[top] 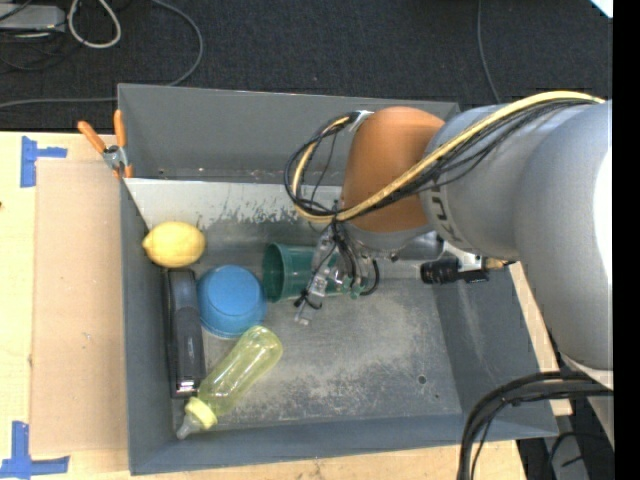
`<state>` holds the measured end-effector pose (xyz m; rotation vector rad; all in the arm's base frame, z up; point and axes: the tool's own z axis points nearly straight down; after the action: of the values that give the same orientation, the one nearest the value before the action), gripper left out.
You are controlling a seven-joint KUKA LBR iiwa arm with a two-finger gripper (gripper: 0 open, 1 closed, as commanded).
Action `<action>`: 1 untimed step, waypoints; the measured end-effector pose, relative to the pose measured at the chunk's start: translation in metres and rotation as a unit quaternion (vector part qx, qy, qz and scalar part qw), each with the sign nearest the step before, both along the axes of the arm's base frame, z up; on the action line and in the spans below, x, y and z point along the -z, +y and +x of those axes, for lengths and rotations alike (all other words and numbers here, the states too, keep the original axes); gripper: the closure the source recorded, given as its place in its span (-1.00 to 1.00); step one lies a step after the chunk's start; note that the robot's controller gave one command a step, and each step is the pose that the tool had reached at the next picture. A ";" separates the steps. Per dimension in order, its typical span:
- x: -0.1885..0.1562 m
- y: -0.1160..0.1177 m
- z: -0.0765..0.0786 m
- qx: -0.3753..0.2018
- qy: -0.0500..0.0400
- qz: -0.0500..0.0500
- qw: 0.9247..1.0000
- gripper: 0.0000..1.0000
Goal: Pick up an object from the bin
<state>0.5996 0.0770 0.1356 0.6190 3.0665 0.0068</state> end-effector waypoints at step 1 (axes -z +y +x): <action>-0.022 -0.004 0.013 -0.155 -0.003 -0.002 0.988 -1.00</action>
Offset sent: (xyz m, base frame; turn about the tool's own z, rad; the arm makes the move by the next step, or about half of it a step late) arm 0.0033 -0.0057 0.0561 -0.0428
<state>0.6127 0.0732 0.1572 0.1370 3.1194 0.0051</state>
